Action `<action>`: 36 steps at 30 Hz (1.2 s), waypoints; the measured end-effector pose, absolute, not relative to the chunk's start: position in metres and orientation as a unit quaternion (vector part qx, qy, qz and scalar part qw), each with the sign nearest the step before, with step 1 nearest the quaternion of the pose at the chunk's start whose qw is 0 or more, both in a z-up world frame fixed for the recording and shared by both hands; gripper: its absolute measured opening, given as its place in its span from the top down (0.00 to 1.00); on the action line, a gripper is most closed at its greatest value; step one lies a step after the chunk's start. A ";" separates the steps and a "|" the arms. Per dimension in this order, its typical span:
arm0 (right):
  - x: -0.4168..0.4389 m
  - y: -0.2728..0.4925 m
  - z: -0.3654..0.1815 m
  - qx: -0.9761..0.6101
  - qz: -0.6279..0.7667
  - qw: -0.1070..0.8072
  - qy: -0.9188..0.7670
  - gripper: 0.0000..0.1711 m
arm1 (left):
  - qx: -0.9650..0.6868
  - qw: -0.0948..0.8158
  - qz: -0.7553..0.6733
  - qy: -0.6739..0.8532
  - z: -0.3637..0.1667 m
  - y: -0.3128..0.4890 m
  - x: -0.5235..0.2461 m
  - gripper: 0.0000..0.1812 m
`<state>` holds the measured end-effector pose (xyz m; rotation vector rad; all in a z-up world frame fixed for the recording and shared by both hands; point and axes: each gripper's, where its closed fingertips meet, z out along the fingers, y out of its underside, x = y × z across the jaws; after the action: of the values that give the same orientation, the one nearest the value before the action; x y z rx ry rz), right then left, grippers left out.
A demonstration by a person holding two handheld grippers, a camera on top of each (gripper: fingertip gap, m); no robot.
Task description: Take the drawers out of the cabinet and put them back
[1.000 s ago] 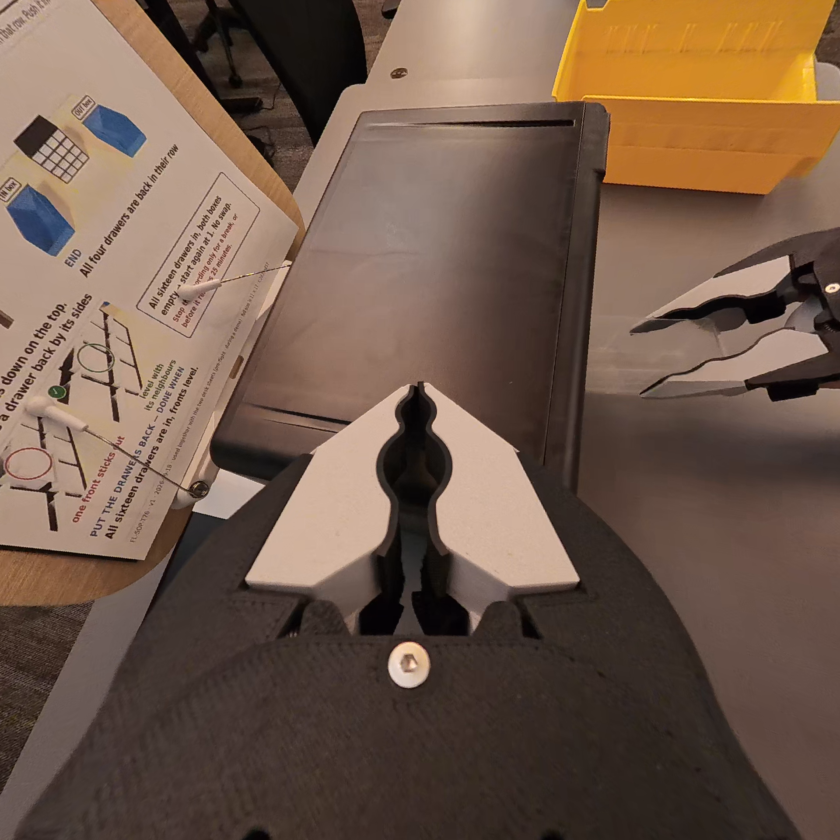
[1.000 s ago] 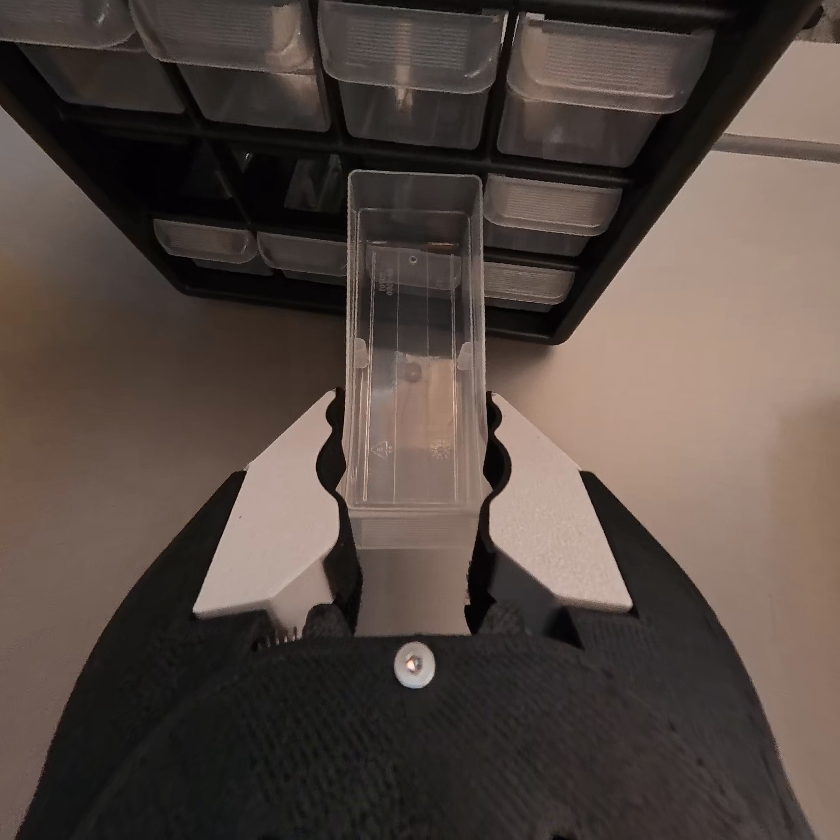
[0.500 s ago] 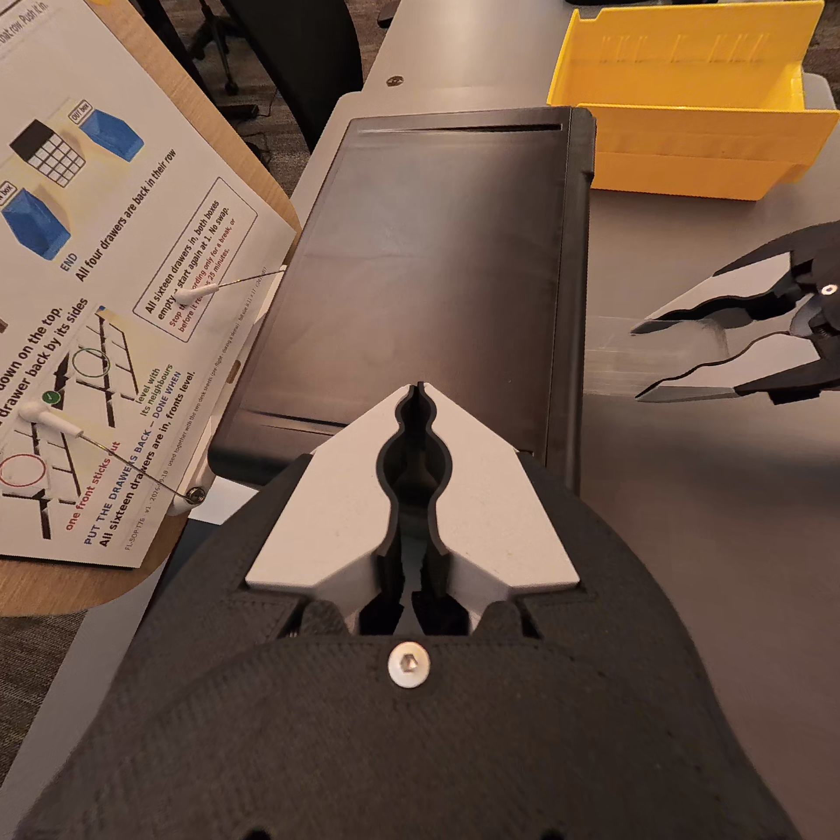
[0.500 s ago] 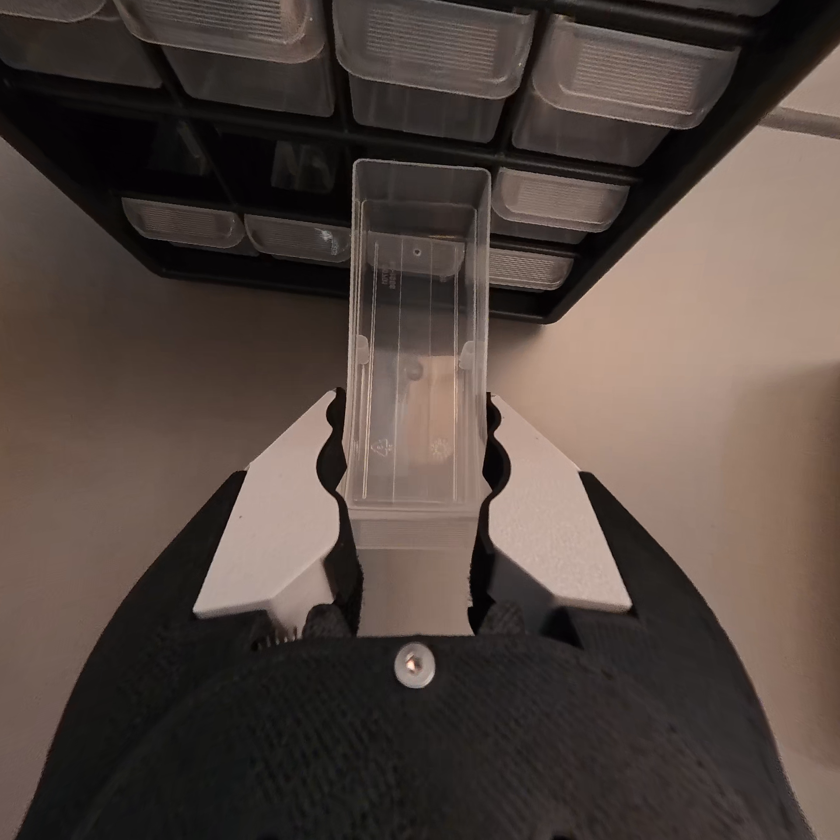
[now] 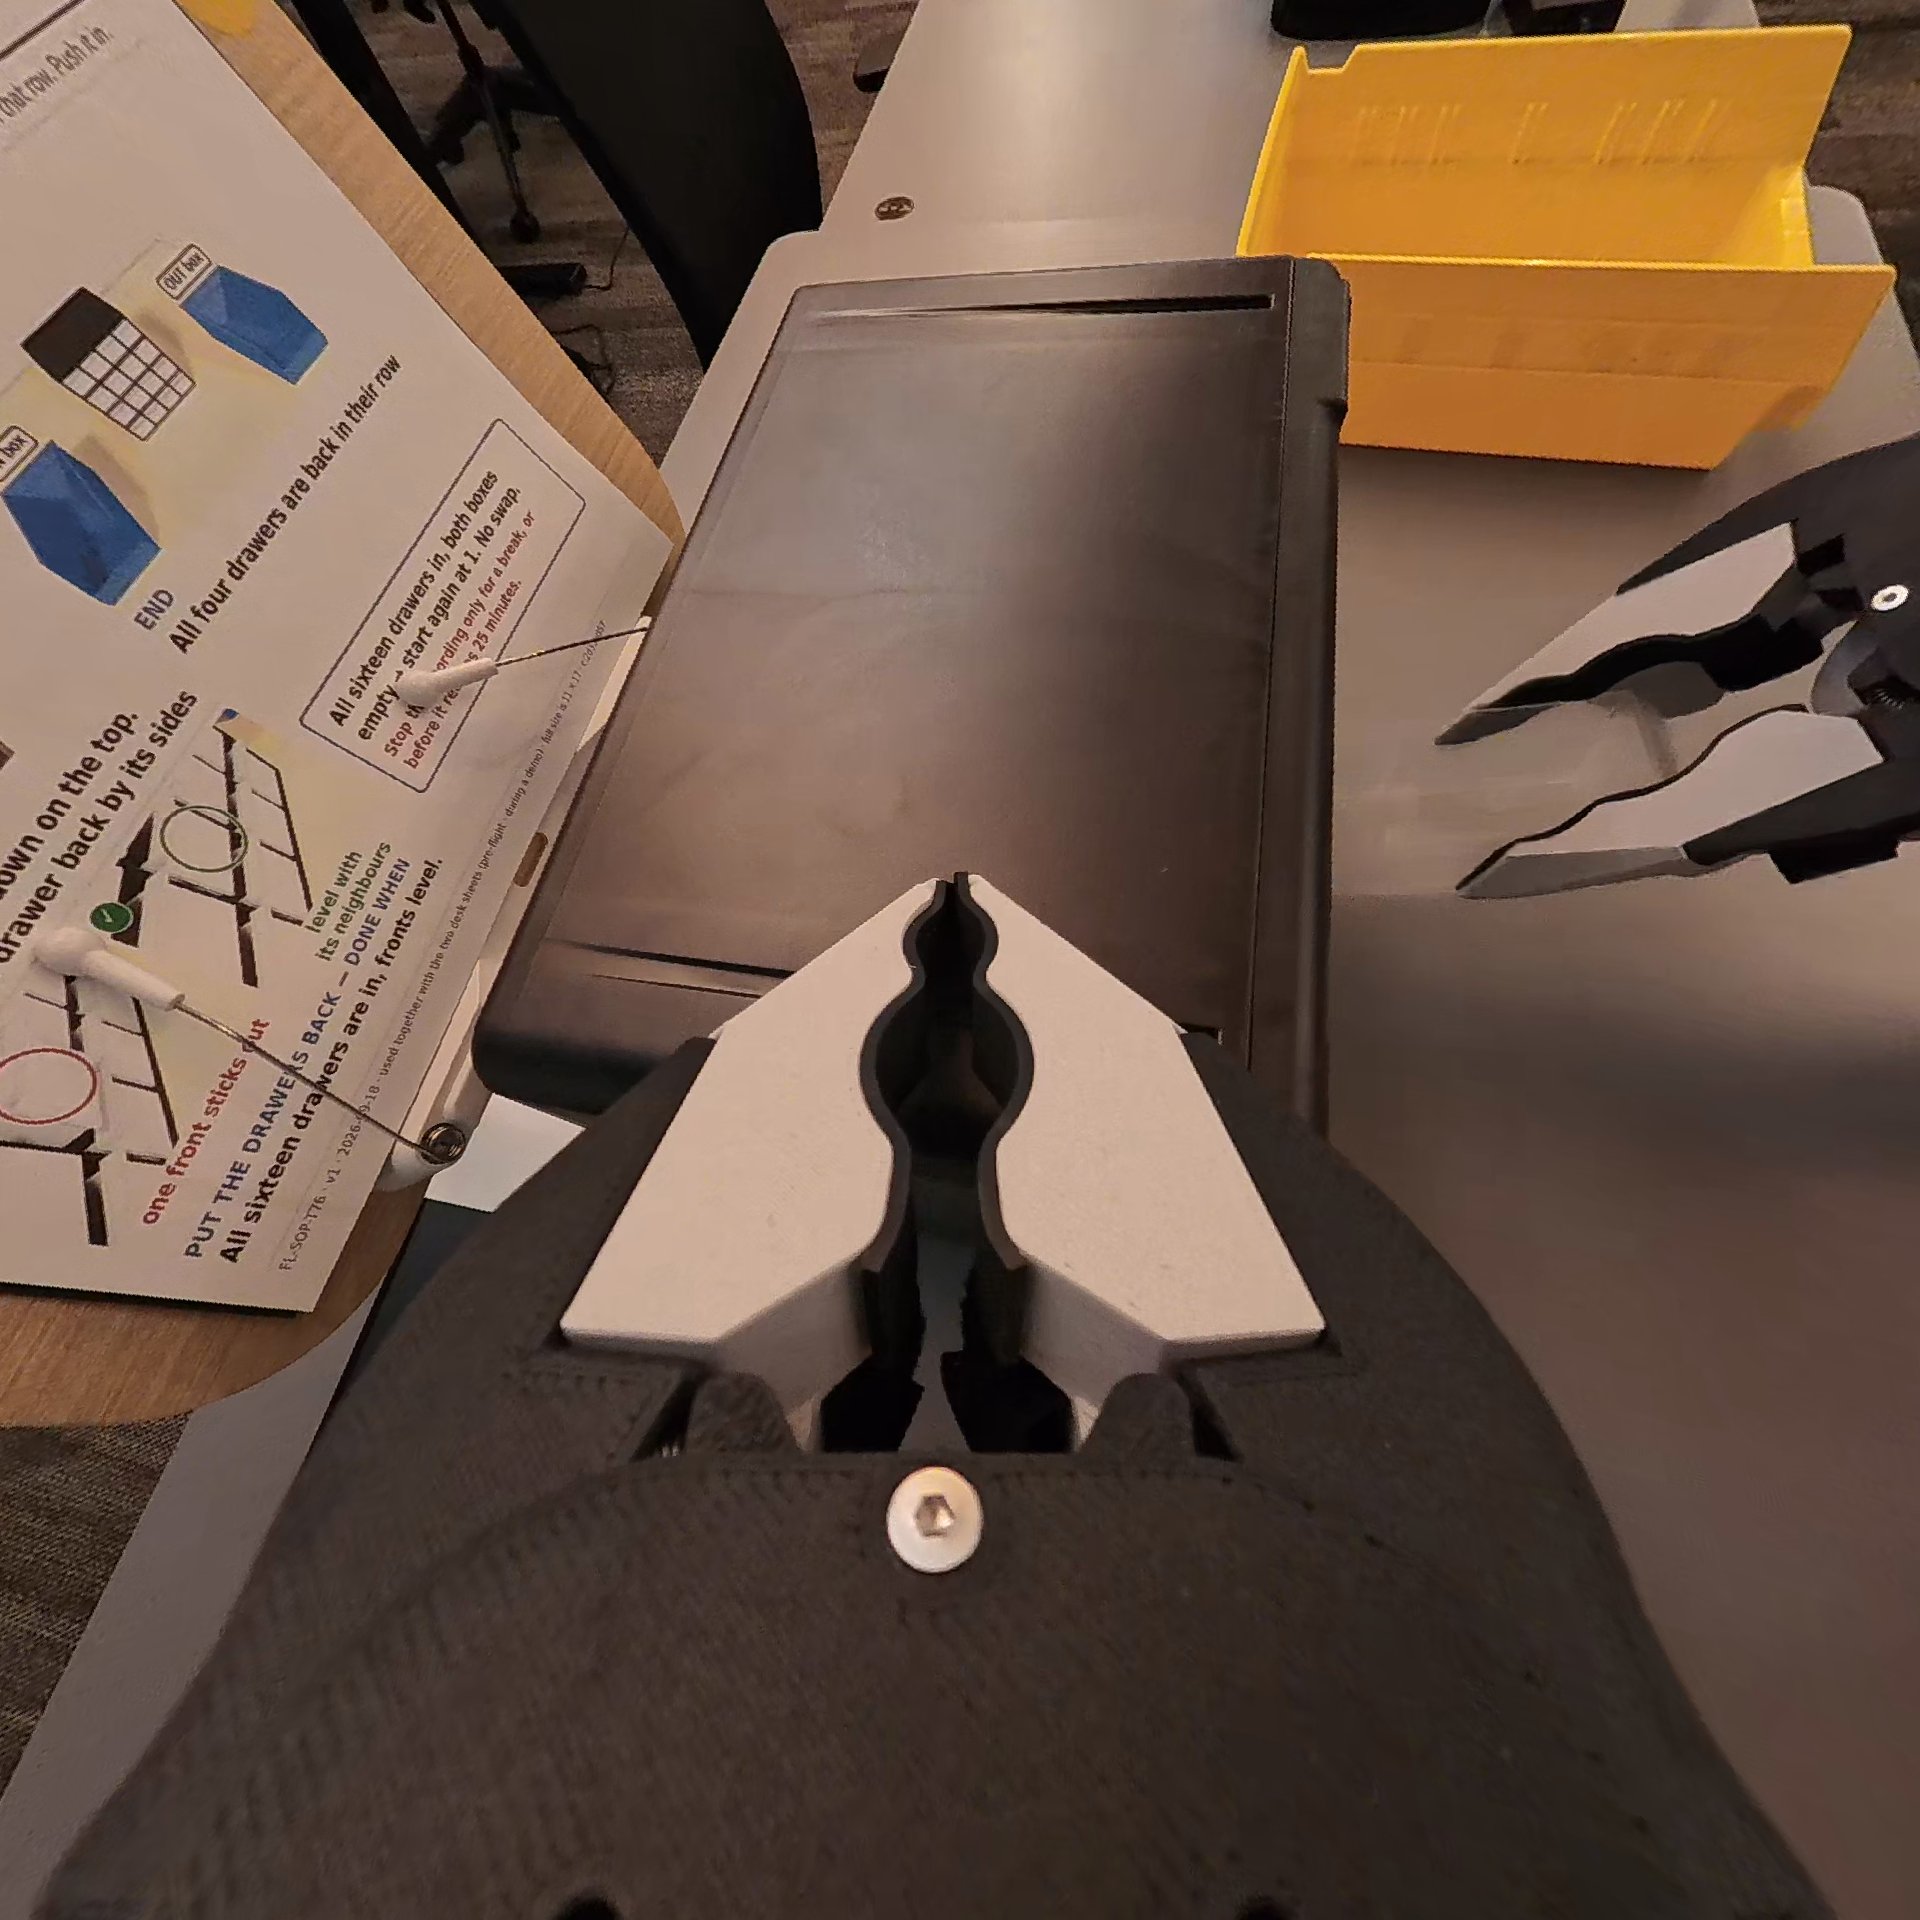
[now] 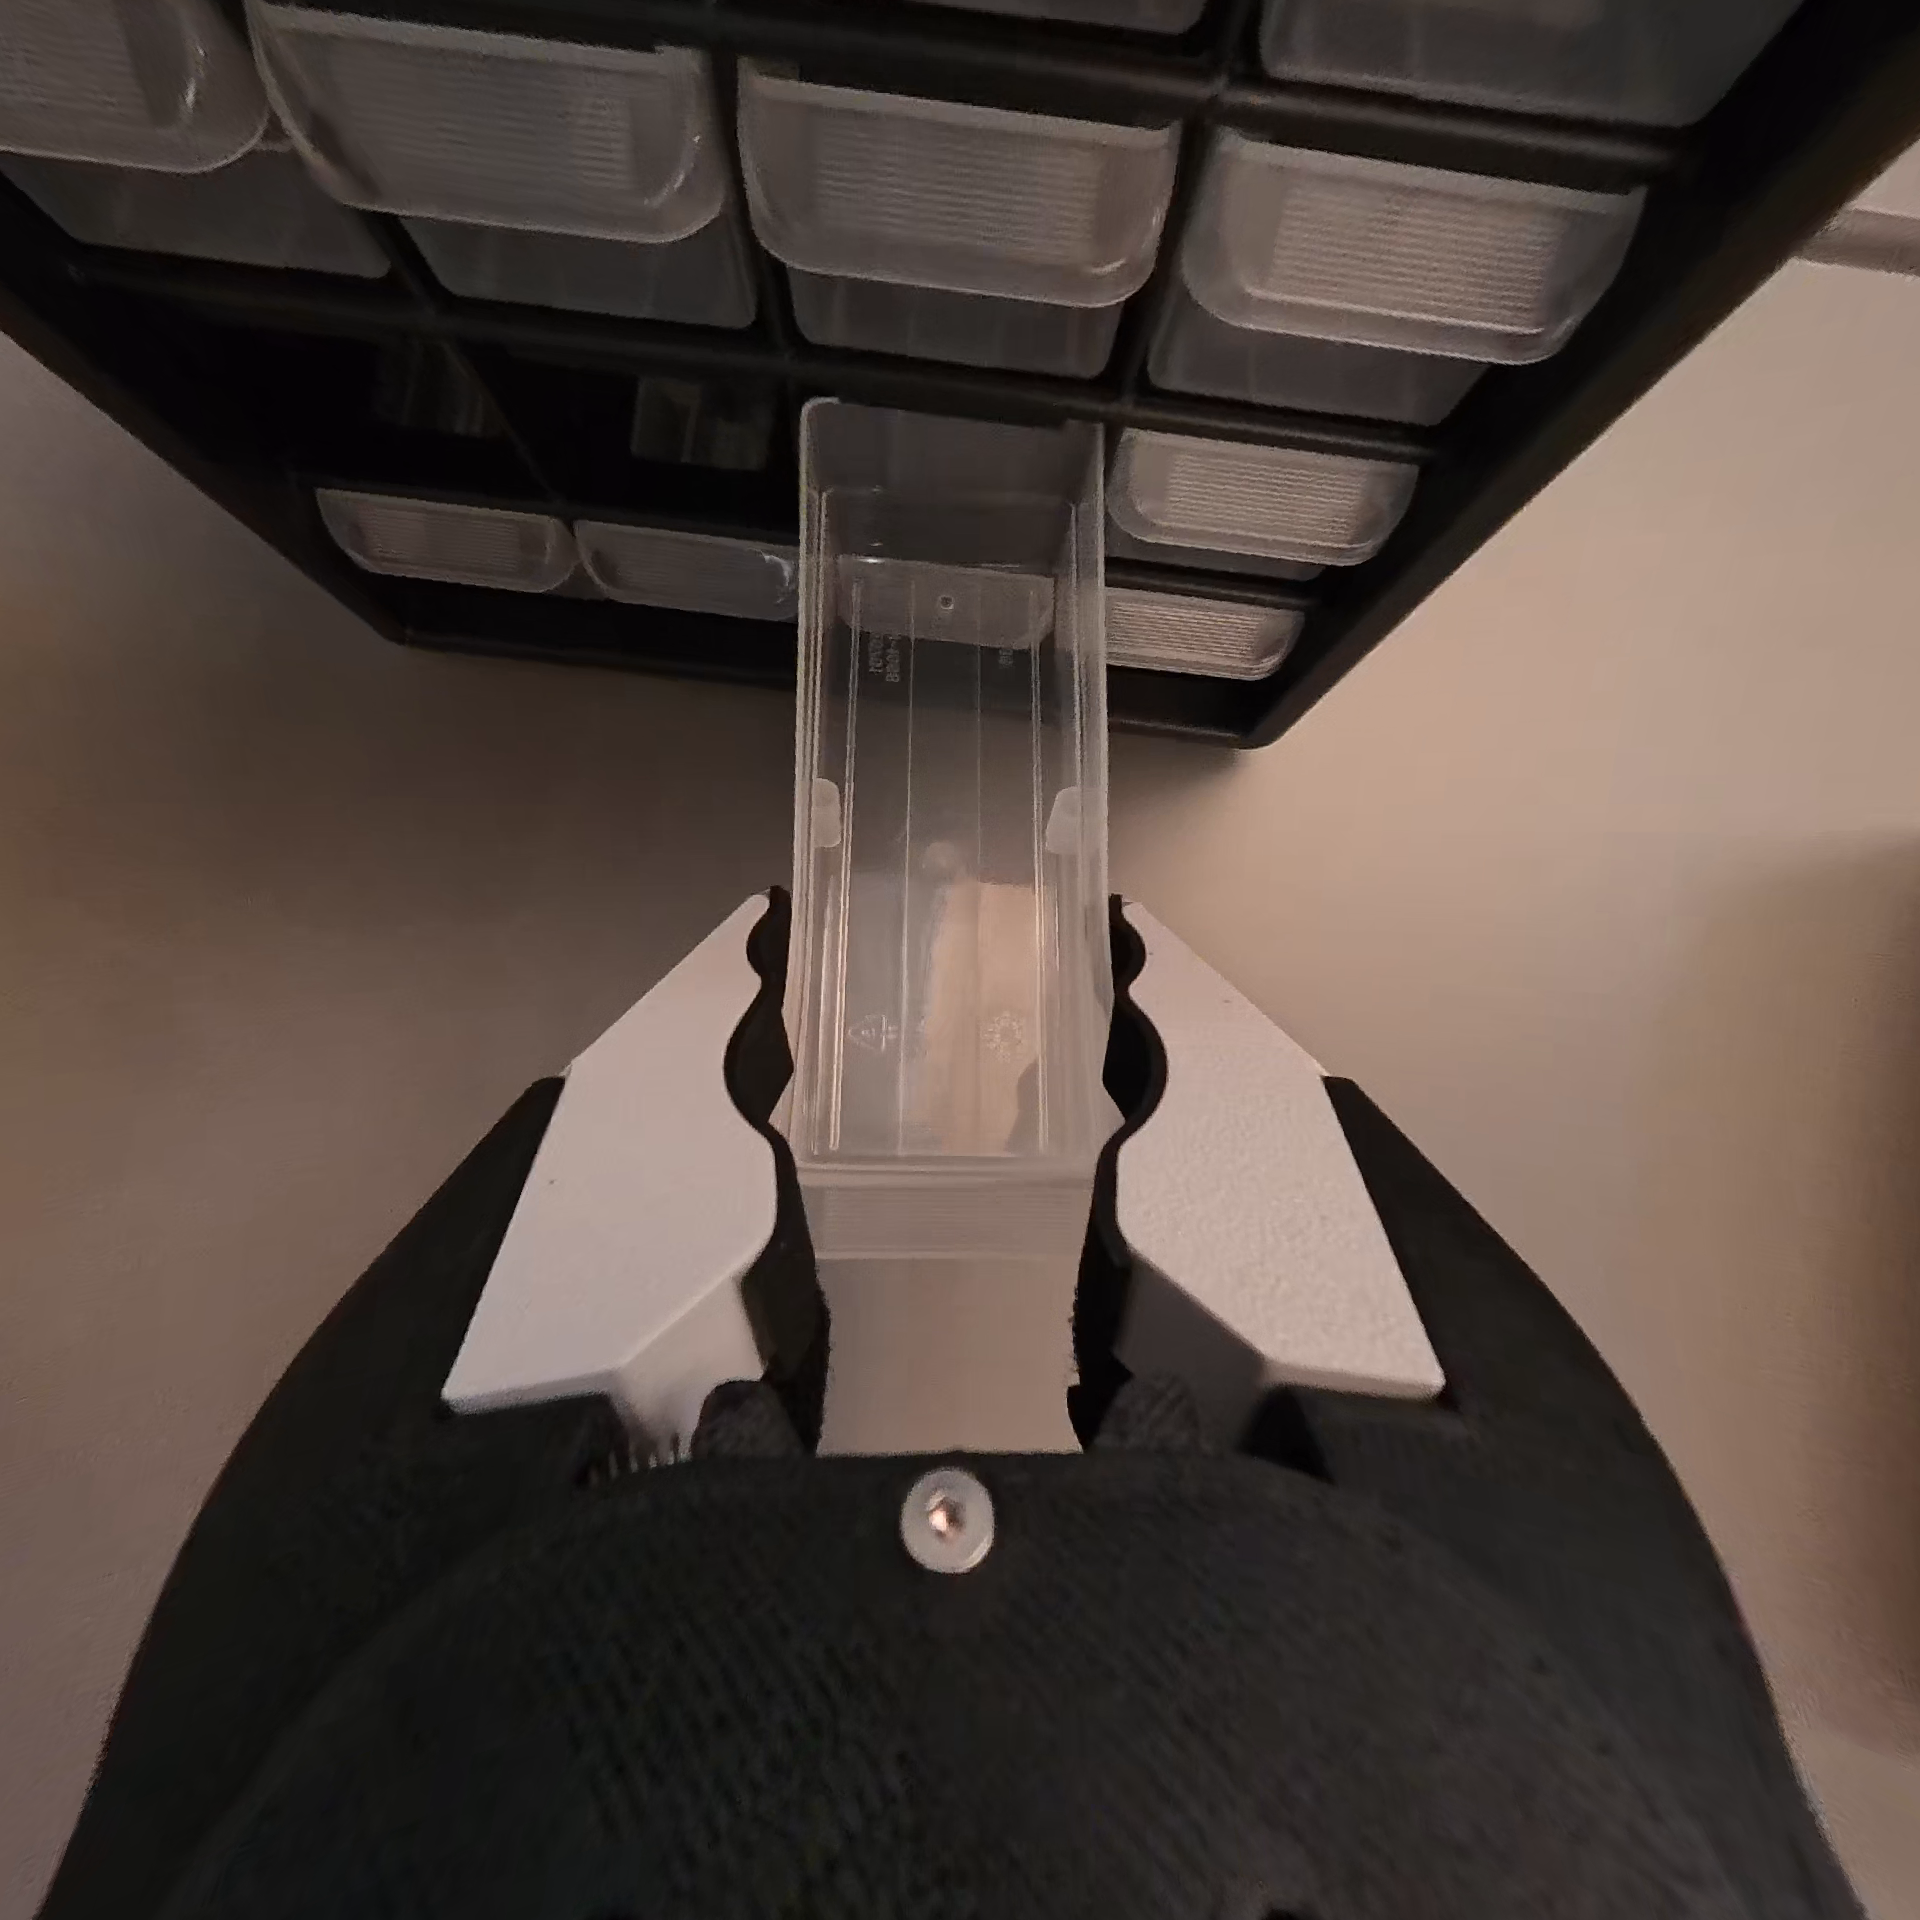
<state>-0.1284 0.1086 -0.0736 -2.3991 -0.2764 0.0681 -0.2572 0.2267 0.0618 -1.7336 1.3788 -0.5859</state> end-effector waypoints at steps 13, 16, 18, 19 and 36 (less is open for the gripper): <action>-0.139 0.154 -0.074 -0.892 0.028 0.441 -0.094 0.65 | -0.691 0.411 -0.235 0.547 0.062 0.227 -0.258 1.00; -0.142 0.169 -0.069 -0.874 0.035 0.477 -0.093 0.64 | -0.692 0.411 -0.238 0.544 0.062 0.227 -0.258 1.00; -0.148 0.172 -0.064 -0.856 0.046 0.504 -0.108 0.62 | -0.692 0.411 -0.241 0.542 0.062 0.227 -0.258 1.00; -0.149 0.170 -0.064 -0.850 0.044 0.511 -0.122 0.60 | -0.692 0.411 -0.243 0.541 0.062 0.227 -0.258 1.00; -0.132 0.107 -0.056 -0.459 -0.337 0.634 -0.523 0.94 | -0.689 0.410 -0.233 0.550 0.062 0.226 -0.258 1.00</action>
<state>-0.1320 0.1070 -0.0559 -1.0486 -1.1957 -0.7716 -0.2577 0.2260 0.0616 -1.7343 1.3854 -0.5856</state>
